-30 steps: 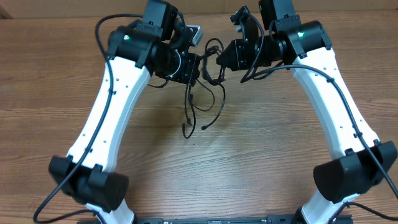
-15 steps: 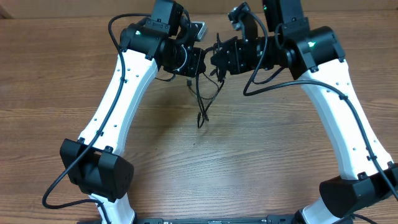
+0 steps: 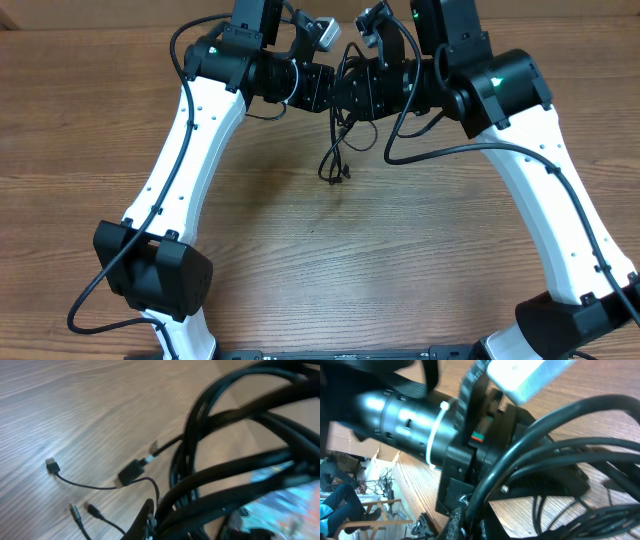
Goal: Untangle cables
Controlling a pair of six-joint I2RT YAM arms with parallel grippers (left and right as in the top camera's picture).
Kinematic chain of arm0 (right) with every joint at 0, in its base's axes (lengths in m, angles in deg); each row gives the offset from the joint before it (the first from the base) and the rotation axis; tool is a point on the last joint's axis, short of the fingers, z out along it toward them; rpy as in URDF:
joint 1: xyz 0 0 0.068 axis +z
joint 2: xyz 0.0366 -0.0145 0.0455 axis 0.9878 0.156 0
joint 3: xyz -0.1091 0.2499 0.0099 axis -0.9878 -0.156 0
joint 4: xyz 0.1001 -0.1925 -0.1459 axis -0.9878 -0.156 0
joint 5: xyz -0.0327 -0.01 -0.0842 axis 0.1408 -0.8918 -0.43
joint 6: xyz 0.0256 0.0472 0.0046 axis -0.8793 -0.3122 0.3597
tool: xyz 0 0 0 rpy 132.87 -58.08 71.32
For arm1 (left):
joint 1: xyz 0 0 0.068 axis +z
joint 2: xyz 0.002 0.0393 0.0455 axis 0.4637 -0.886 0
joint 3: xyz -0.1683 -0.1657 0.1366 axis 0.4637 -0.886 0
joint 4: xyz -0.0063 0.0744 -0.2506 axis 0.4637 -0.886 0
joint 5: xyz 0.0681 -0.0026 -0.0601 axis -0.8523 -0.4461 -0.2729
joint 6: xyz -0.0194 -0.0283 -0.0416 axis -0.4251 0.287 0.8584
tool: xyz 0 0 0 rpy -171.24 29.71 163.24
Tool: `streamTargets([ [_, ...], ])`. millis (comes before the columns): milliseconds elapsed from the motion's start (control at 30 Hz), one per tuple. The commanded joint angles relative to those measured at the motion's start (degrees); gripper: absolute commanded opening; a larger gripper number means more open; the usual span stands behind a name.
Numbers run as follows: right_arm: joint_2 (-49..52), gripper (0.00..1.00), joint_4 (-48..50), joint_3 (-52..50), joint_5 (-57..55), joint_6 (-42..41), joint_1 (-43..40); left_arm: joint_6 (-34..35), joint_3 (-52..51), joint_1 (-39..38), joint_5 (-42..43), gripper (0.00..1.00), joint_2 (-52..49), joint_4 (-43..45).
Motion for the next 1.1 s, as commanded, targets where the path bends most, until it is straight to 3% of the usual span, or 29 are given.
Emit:
streamTargets([
  [0,-0.2,0.04,1.6,1.3,0.3,-1.4,1.1,-5.7,0.4,-1.9,15.7,0.04,0.2,0.4],
  [200,-0.2,0.13,1.7,1.3,0.2,-1.4,1.0,-10.0,0.4,-1.9,24.4,0.04,0.2,0.8],
  [400,-0.2,0.34,2.0,1.3,0.2,-1.4,1.0,-11.8,0.4,-1.9,28.6,0.04,0.2,1.1],
  [900,-7.2,0.53,2.1,1.4,1.2,-1.4,-2.8,-11.5,0.4,2.7,28.6,0.04,0.2,1.0],
  [1067,-7.3,0.55,1.5,1.3,0.2,-1.4,-3.2,-11.5,0.4,3.8,28.7,0.04,0.2,1.0],
])
